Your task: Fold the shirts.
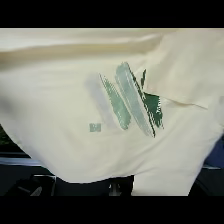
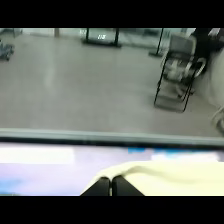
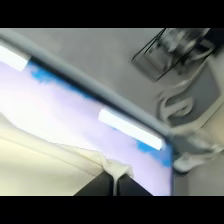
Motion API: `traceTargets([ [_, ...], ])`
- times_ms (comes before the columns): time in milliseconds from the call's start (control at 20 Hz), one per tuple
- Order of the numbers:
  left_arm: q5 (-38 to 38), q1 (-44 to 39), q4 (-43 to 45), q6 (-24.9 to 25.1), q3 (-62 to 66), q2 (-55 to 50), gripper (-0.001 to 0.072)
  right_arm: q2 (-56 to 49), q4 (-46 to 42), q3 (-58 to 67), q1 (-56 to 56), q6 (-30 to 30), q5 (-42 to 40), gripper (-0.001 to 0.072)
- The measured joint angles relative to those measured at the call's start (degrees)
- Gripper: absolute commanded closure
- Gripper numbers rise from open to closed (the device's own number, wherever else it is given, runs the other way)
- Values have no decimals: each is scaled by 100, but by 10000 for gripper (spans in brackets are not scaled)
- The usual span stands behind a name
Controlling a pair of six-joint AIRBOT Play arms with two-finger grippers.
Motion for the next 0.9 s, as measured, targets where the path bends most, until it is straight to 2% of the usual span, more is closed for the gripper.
traceTargets([
  [100,-83,35,83,4,-514,-507,683,-811,33,-232,0,114,299,687],
  [300,-4,297,118,-164,-1185,-1998,683,-2494,457,-566,0,704,-144,687],
  [600,184,876,-1093,-319,-1141,-3904,681,-3901,1604,-680,0,1504,-765,686],
  [650,205,925,-1331,-332,-1137,-4089,671,-4024,1731,-682,0,1569,-813,555],
  [700,240,975,-1580,-334,-1126,-4242,499,-4116,1818,-684,0,1615,-872,294],
  [750,258,1005,-1794,-334,-1119,-4350,180,-4183,1875,-686,-2,1641,-881,188],
  [800,221,1045,-1996,-332,-1086,-4439,13,-4203,1934,-675,-26,1635,-890,180],
  [900,-96,1220,-2256,-190,-892,-4527,33,-4133,2000,-632,-195,1436,-787,172],
])
